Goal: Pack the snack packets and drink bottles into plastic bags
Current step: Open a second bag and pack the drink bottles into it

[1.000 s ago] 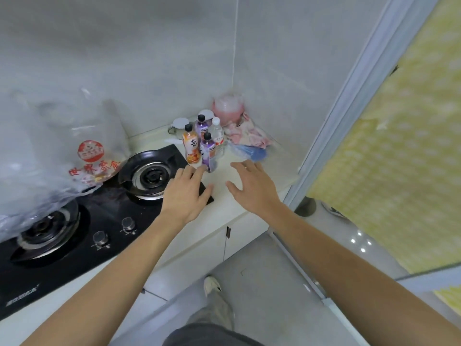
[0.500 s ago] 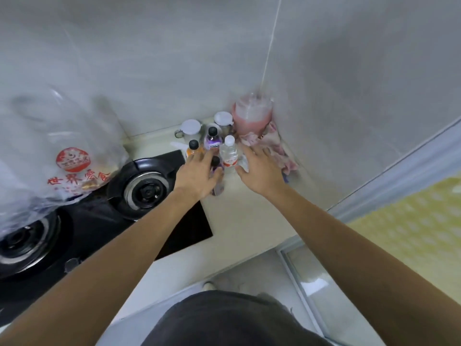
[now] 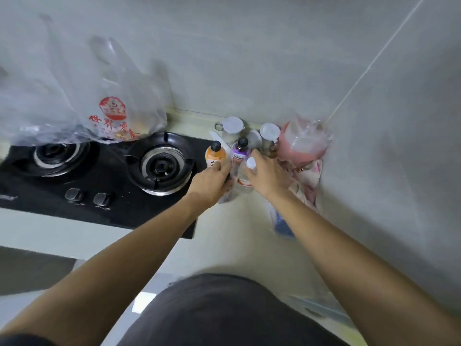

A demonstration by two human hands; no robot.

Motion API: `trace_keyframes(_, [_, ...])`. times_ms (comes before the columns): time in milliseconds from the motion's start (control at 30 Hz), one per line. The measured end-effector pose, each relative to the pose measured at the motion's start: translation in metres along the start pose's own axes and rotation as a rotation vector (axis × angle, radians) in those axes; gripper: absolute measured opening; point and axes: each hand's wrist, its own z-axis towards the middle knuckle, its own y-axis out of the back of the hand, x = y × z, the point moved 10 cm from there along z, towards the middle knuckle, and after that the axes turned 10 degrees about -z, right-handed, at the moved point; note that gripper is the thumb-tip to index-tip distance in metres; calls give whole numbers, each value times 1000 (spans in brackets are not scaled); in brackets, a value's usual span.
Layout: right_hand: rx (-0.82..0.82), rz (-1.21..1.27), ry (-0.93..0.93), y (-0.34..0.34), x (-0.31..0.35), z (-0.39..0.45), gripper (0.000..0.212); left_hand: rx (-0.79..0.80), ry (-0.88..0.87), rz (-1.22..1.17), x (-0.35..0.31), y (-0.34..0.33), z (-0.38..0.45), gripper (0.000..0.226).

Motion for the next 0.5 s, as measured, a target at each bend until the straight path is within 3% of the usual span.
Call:
trace_keyframes(133, [-76,134,107,5,16,-11,28,-75,70,-91,4,4,-21,34])
trace_keyframes(267, [-108,230,180,14,51,-19,33,-255,187,-161,26,41,-64,28])
trace_keyframes(500, [-138,260,420,42,173,-36,31,-517,361,-186,95,129,-175,27])
